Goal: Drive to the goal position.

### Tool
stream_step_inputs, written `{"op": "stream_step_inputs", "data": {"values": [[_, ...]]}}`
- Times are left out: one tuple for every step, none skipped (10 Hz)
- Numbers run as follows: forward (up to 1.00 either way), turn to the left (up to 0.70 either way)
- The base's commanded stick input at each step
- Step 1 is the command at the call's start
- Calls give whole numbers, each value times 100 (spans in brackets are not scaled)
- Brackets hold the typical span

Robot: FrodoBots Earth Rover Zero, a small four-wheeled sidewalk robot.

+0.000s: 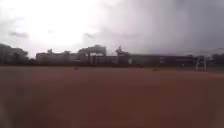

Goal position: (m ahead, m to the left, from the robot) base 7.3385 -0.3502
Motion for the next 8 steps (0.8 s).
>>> {"op": "stream_step_inputs", "data": {"values": [[50,0],[50,0],[50,0],[50,0],[50,0],[50,0],[50,0],[50,0]]}}
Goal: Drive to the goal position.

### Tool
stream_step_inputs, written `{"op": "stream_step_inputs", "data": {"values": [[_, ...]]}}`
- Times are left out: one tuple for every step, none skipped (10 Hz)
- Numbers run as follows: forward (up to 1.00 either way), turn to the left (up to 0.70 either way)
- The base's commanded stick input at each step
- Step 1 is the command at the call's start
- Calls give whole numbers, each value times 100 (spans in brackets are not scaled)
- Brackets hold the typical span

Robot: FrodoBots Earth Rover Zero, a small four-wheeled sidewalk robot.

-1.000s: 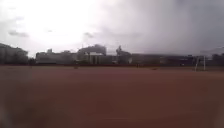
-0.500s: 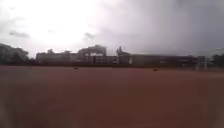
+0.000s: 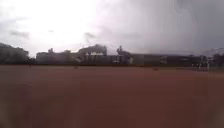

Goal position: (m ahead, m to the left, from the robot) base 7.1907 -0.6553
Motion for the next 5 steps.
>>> {"op": "stream_step_inputs", "data": {"values": [[50,0],[50,0],[50,0],[50,-15],[50,-33]]}}
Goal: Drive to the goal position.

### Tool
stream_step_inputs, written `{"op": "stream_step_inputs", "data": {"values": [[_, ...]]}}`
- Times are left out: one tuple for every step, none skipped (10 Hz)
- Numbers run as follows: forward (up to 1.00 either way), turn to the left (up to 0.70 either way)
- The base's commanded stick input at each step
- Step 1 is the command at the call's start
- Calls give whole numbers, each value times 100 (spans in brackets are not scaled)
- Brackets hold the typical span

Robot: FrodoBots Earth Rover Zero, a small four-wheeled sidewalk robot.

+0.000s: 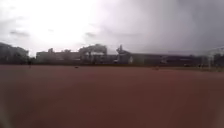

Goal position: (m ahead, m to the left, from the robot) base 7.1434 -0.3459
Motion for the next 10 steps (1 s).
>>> {"op": "stream_step_inputs", "data": {"values": [[50,-50],[50,-50],[50,-50],[50,-38],[50,-20],[50,0],[50,0],[50,0],[50,0],[50,0]]}}
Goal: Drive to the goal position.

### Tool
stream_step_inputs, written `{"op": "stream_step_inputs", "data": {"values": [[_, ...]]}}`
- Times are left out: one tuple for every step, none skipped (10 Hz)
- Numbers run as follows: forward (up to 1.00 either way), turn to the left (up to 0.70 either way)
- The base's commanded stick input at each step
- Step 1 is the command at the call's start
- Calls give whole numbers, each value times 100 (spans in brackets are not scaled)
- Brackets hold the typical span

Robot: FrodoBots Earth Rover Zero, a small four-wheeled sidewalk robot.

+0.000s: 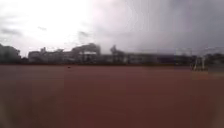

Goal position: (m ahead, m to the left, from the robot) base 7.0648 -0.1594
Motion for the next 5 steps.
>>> {"op": "stream_step_inputs", "data": {"values": [[50,0],[50,0],[50,0],[50,0],[50,0]]}}
